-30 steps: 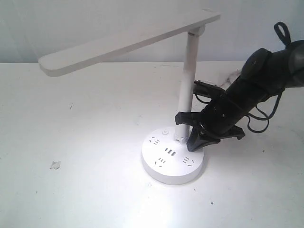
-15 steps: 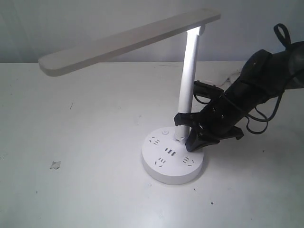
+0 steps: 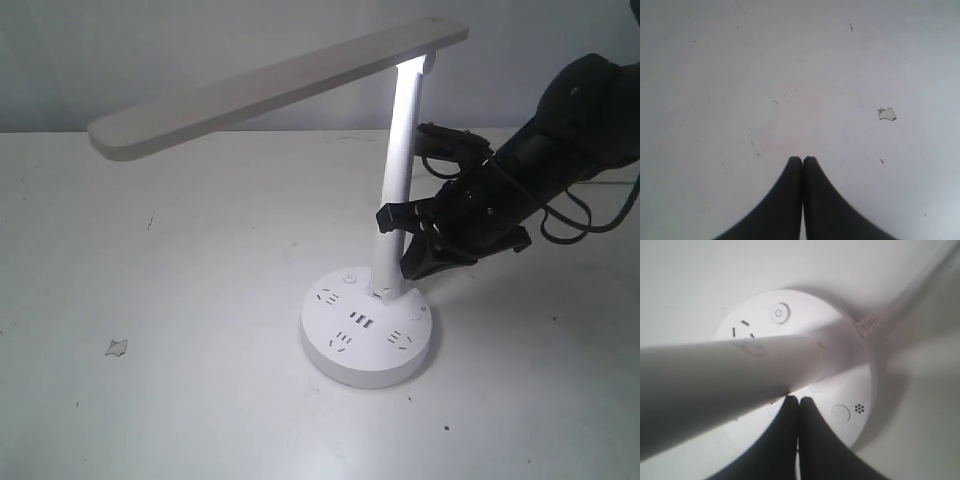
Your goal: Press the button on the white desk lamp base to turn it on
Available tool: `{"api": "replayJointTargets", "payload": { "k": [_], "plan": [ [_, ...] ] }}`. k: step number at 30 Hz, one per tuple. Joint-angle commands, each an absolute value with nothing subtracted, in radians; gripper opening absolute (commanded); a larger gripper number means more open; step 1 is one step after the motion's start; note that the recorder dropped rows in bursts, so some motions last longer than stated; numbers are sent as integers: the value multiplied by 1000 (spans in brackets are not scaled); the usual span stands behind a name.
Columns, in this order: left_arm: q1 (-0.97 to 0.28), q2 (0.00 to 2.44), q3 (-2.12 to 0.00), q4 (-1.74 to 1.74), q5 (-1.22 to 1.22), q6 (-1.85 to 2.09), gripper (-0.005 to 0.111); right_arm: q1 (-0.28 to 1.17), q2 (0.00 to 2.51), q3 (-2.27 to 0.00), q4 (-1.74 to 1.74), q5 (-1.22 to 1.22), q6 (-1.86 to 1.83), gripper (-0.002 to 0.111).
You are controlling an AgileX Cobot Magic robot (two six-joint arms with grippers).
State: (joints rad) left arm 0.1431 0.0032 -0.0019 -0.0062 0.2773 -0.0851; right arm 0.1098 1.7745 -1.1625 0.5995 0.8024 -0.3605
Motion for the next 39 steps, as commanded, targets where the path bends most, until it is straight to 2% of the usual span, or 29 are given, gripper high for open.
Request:
{"api": "replayJointTargets", "payload": {
  "k": [1,8,27,39],
  "plan": [
    [138,0,0,-10,277,-82,0,109,1735,-1156,594,810,-359,0],
    [138,0,0,-10,277,-82,0,88,1692,-1156,501,844,-318,0],
    [138,0,0,-10,277,-82,0,58,1084,-883,439,907,-280,0],
    [138,0,0,-10,277,-82,0,58,980,-883,439,912,-280,0]
  ]
}}
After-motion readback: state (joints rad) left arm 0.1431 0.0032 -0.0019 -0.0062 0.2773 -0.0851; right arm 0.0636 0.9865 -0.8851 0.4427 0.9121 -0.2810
